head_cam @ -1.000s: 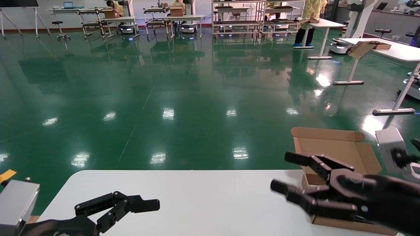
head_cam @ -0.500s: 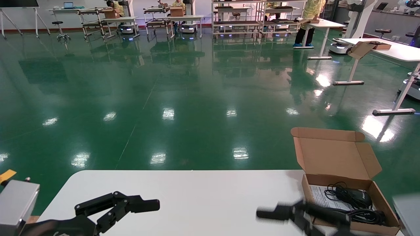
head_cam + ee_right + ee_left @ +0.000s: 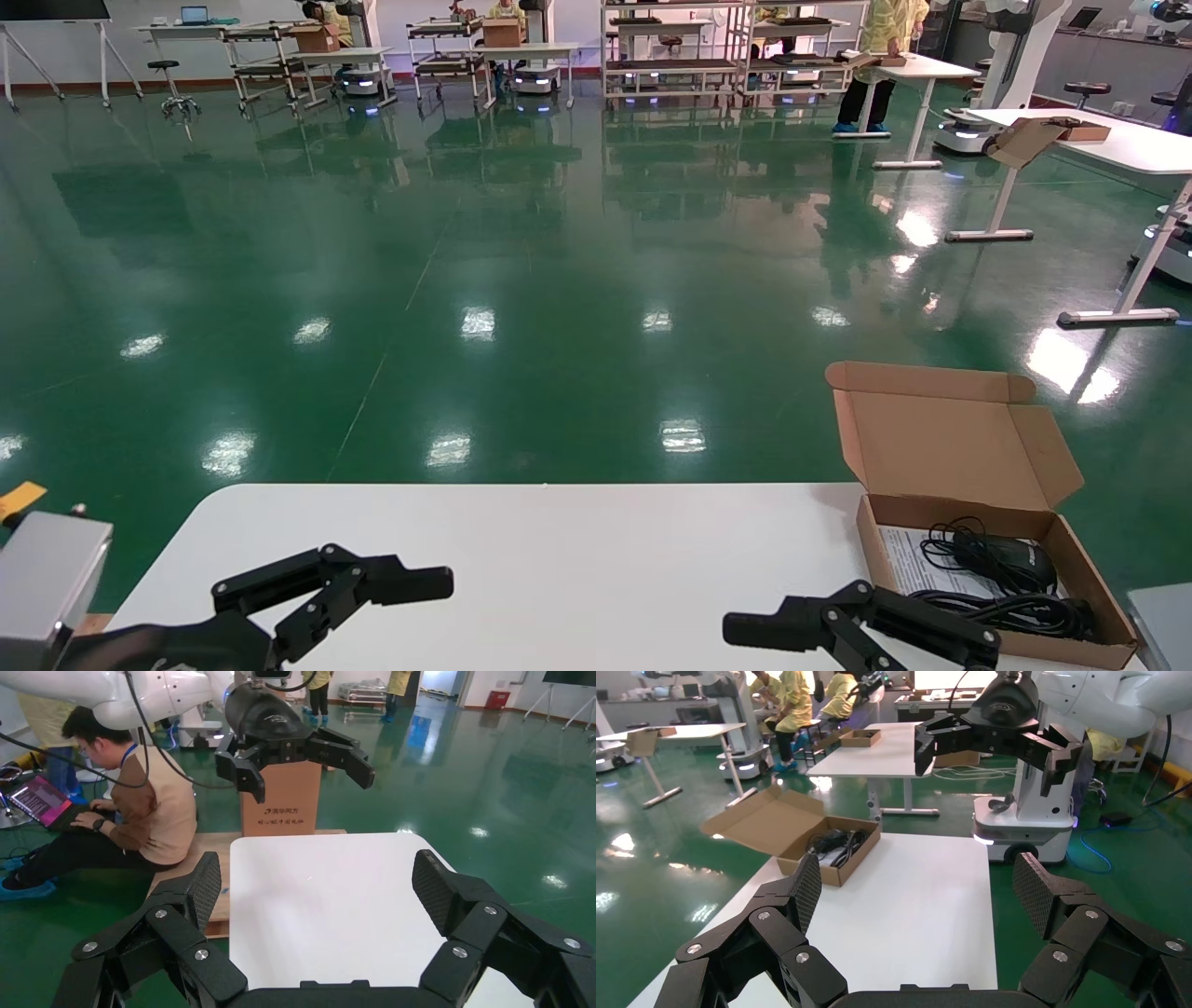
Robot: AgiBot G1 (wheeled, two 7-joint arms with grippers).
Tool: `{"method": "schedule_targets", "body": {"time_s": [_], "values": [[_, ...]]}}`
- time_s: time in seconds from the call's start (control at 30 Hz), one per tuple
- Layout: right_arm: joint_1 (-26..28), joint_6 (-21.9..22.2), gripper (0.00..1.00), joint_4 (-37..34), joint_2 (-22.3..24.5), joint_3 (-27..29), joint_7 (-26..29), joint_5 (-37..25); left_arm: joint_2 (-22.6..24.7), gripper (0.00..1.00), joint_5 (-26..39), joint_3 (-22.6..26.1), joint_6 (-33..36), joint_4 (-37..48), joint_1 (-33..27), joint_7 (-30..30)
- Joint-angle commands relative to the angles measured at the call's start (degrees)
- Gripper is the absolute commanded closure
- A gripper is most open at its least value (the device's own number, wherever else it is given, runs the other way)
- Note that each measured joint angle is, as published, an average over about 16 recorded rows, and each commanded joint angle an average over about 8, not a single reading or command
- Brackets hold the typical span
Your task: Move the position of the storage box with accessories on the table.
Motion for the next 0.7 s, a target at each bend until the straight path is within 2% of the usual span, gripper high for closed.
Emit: {"method": "schedule_targets", "body": {"time_s": [0.03,0.7], "values": [[0.1,0.1,0.0,-0.3,-0.1,-0.1,0.0,0.0,0.0,0.0,0.0,0.0,0.0,0.0,0.0,0.0],[0.5,0.6,0.0,-1.1,-0.2,-0.4,0.2,-0.2,0.0,0.0,0.0,0.0,0.0,0.0,0.0,0.0]]}}
